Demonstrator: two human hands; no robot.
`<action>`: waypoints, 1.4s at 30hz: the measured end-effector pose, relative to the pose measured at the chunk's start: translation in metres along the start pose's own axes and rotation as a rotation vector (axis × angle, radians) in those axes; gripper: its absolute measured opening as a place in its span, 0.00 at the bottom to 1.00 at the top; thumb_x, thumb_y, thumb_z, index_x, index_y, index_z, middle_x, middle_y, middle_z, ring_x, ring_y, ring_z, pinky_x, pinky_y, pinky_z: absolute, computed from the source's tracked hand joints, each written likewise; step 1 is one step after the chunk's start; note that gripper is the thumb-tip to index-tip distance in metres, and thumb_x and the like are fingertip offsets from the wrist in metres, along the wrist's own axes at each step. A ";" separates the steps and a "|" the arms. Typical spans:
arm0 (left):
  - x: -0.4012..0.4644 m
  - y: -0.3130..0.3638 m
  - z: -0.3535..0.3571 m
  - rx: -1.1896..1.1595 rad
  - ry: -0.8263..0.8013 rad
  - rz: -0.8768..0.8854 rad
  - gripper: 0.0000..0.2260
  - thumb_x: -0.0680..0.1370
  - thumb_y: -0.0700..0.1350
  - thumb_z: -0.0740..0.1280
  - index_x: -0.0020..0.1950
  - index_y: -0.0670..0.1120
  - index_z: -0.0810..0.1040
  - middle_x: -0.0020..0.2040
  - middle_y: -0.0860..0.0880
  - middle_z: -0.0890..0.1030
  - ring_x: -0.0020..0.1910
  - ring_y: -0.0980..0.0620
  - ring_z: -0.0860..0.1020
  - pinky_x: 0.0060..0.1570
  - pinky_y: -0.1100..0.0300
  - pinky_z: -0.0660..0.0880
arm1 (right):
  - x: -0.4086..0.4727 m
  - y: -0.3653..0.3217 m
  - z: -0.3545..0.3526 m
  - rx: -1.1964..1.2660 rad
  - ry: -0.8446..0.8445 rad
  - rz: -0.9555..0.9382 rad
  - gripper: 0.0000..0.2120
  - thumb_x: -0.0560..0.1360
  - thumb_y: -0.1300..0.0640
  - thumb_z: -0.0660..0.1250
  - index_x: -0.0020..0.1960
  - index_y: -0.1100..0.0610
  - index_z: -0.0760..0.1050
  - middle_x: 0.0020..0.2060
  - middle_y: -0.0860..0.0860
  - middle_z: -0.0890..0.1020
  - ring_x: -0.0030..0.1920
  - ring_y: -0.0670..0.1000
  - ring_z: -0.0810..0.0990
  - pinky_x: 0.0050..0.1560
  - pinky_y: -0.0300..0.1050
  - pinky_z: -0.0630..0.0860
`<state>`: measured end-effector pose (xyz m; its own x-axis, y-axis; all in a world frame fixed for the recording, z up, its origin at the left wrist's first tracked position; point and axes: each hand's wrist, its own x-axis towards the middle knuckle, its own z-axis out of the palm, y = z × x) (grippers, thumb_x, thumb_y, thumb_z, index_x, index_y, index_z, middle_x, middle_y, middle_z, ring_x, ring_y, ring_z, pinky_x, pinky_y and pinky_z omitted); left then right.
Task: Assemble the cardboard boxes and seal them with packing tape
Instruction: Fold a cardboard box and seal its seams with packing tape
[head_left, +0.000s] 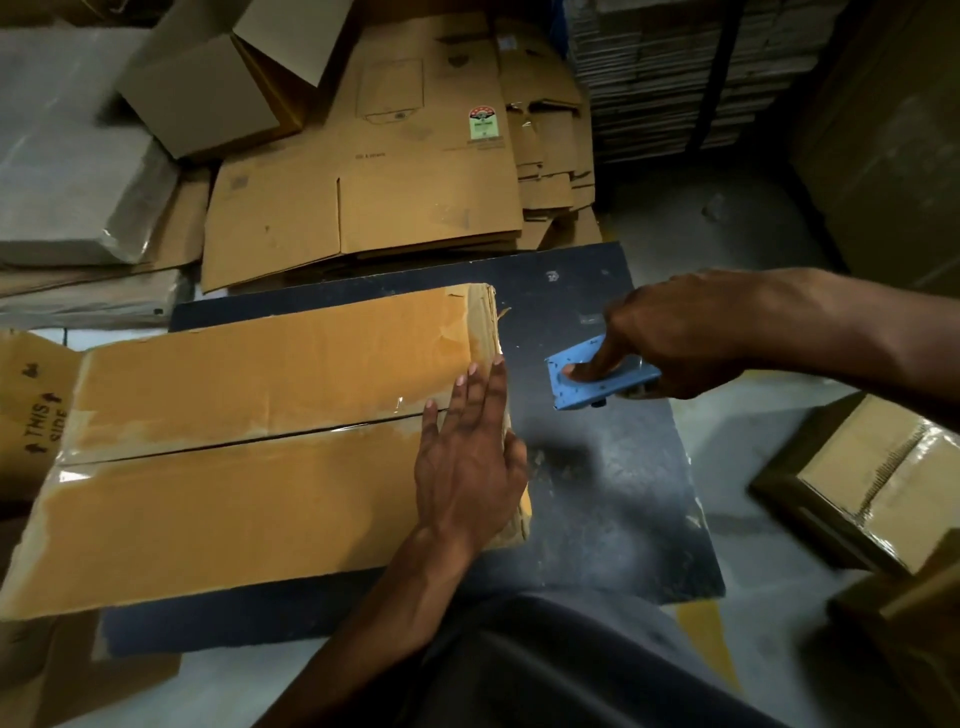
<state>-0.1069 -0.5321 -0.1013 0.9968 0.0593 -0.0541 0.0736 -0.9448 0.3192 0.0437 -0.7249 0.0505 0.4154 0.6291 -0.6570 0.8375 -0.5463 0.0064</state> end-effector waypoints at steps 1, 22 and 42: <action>0.000 0.000 0.000 0.003 0.003 0.006 0.33 0.81 0.55 0.50 0.85 0.55 0.41 0.85 0.49 0.50 0.84 0.51 0.49 0.81 0.44 0.49 | -0.002 0.001 0.001 -0.007 -0.003 0.007 0.32 0.81 0.48 0.68 0.79 0.33 0.57 0.67 0.47 0.73 0.56 0.47 0.72 0.58 0.44 0.76; 0.051 -0.017 -0.048 0.504 -0.141 0.433 0.37 0.75 0.80 0.47 0.72 0.62 0.76 0.85 0.40 0.43 0.83 0.44 0.36 0.79 0.34 0.43 | 0.066 -0.033 0.045 0.076 0.119 0.120 0.17 0.76 0.50 0.74 0.63 0.49 0.78 0.56 0.50 0.83 0.54 0.55 0.83 0.44 0.49 0.77; 0.059 -0.022 -0.040 0.263 -0.103 0.460 0.36 0.79 0.76 0.45 0.79 0.57 0.67 0.85 0.46 0.51 0.84 0.50 0.44 0.81 0.39 0.42 | 0.135 0.046 0.191 0.788 0.048 0.155 0.29 0.74 0.63 0.68 0.70 0.42 0.78 0.60 0.50 0.84 0.54 0.56 0.83 0.57 0.49 0.81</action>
<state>-0.0481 -0.4952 -0.0733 0.9150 -0.3988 -0.0611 -0.3933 -0.9155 0.0846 0.0706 -0.7703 -0.1818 0.5358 0.5274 -0.6593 0.2800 -0.8477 -0.4505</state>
